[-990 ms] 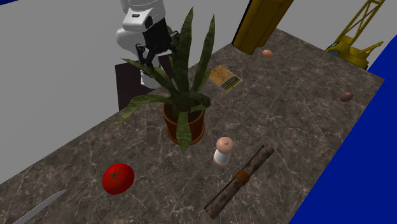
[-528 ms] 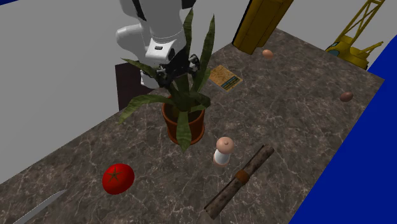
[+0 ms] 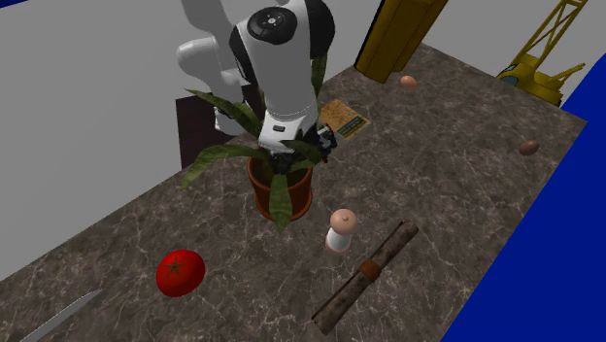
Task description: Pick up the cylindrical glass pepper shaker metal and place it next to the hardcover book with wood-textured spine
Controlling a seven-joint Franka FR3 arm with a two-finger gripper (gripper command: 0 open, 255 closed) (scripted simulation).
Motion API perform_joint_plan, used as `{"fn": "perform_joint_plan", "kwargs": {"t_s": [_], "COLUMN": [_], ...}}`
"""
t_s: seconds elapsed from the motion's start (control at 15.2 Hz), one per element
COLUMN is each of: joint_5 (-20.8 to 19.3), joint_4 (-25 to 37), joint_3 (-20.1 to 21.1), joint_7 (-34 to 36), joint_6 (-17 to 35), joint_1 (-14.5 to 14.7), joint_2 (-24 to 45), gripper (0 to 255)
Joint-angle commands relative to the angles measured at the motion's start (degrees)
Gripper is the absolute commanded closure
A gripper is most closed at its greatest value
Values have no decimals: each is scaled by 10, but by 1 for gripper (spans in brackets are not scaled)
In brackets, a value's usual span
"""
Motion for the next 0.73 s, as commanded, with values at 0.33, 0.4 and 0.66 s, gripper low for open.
{"fn": "perform_joint_plan", "kwargs": {"t_s": [0.33,0.4,0.66], "joint_5": [-13,-15,-20], "joint_4": [136,159,196], "joint_3": [11,12,12], "joint_7": [31,35,43], "joint_6": [14,12,21], "joint_1": [16,19,27], "joint_2": [161,185,234], "gripper": [0,0,0]}}
